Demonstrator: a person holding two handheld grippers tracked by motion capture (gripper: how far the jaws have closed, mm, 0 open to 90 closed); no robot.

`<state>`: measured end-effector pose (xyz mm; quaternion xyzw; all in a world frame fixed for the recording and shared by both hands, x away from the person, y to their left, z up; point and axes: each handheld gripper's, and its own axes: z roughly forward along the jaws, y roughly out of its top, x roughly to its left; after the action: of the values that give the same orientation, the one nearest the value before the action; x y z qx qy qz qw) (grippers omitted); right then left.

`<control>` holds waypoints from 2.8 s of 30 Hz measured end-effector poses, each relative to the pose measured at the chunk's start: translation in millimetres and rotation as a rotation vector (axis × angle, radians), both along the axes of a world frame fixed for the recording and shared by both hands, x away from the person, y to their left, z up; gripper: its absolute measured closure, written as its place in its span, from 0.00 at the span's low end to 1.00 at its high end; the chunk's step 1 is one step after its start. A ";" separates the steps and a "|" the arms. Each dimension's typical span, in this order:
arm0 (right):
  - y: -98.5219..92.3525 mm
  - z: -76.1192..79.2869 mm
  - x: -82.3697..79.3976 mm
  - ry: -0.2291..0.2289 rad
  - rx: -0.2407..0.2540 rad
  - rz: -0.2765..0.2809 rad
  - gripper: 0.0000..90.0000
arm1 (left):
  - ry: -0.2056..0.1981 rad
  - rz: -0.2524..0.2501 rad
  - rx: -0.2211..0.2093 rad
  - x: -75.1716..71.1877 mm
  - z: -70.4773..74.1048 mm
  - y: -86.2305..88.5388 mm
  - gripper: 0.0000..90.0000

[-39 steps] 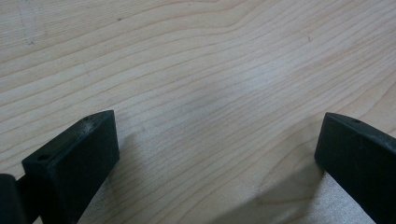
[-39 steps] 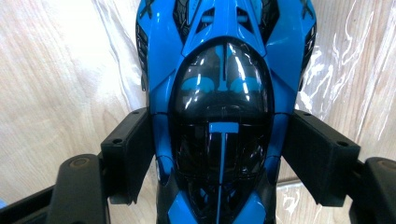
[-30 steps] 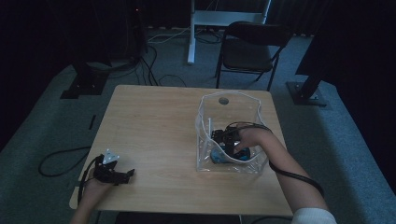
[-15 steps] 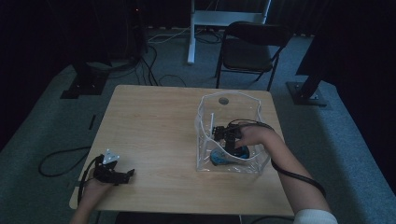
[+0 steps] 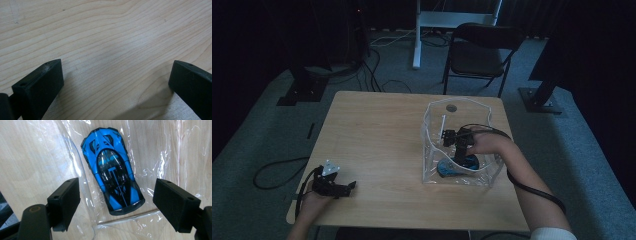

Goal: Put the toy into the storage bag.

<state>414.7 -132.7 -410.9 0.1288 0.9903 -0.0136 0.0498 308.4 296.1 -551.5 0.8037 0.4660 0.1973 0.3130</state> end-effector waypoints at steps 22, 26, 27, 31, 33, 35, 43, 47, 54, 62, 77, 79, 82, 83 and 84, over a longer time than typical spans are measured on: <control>-24.5 32.3 -14.3 -0.078 0.161 -0.058 0.24 | 0.000 0.001 -0.002 -0.1 -0.1 -0.2 0.00; -27.2 38.1 -16.5 -0.089 0.175 -0.062 0.24 | -0.001 0.001 -0.002 0.0 -0.1 -0.2 0.00; -27.6 39.6 -17.4 -0.092 0.179 -0.063 0.24 | 0.000 0.001 -0.001 -0.1 -0.1 -0.2 0.00; -30.6 45.1 -20.1 -0.105 0.195 -0.067 0.24 | -0.001 0.001 -0.002 0.0 -0.1 -0.2 0.00; -31.4 46.3 -20.8 -0.105 0.197 -0.069 0.24 | -0.001 0.001 -0.002 0.0 -0.1 -0.2 0.00; -34.1 49.9 -22.4 -0.111 0.210 -0.076 0.24 | -0.001 0.001 -0.002 0.0 -0.1 -0.2 0.00; -38.7 61.4 -29.3 -0.132 0.265 -0.083 0.24 | -0.001 0.001 -0.002 0.0 -0.1 -0.2 0.00; -39.4 64.6 -33.4 -0.130 0.297 -0.081 0.24 | 0.000 0.001 -0.002 0.0 -0.1 -0.2 0.00; -42.4 74.0 -41.3 -0.154 0.331 -0.074 0.24 | 0.000 0.001 -0.001 0.0 0.0 -0.1 0.00; -46.3 91.0 -55.6 -0.180 0.433 -0.065 0.24 | 0.000 0.001 -0.002 0.0 0.0 -0.1 0.00; -43.7 102.6 -83.0 -0.151 0.593 0.017 0.24 | 0.001 0.001 -0.003 -0.1 -0.1 -0.2 0.00; -42.4 103.7 -90.0 -0.156 0.603 0.032 0.24 | 0.001 0.002 -0.003 -0.1 -0.1 -0.3 0.00; -41.2 103.7 -96.2 -0.160 0.617 0.047 0.24 | 0.001 0.002 -0.003 -0.1 -0.1 -0.2 0.00; -39.9 101.8 -102.9 -0.154 0.636 0.063 0.24 | 0.002 0.001 -0.003 -0.2 -0.1 -0.2 0.00; -39.0 100.3 -105.9 -0.158 0.640 0.069 0.24 | 0.002 0.001 -0.002 -0.1 0.0 -0.2 0.00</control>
<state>308.8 -171.7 -310.7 0.1050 0.9412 0.3100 0.0836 308.3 296.0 -551.5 0.8034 0.4668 0.1964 0.3131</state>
